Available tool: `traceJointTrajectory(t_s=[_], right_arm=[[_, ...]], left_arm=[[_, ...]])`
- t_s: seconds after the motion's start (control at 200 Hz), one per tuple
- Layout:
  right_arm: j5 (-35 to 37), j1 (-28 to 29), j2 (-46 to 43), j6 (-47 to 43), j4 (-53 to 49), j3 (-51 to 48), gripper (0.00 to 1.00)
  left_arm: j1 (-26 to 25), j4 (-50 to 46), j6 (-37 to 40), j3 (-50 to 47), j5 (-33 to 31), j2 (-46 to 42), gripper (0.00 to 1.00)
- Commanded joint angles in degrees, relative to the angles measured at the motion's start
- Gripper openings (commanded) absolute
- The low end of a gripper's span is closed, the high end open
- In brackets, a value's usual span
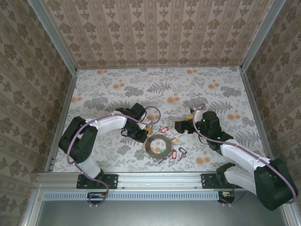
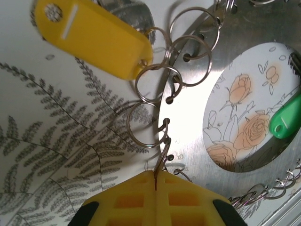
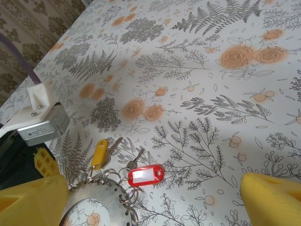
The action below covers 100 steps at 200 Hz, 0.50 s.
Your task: Put the keys on the keyring
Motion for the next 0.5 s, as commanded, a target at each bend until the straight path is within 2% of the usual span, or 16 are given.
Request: traceJointTrajectory(t_s=[0.0,0.325,0.495], right_arm=[[-0.1,-0.4,-0.9,-0.7,-1.4,0.5,0.95],[0.2,-0.4,-3.6,-0.6,-2.9,-0.1,0.95],[0.5,-0.4,-4.6,-0.4,-3.4,-0.4,0.95]], left_arm=[[-1.3,-2.2,-1.5,-1.1,0.3,-2.2,0.07],[-2.0,-3.4,-2.0,-0.9,-0.5,-4.0,0.19],[-3.2,-4.8,1.0,0.2,-2.7,-5.6,0.28]])
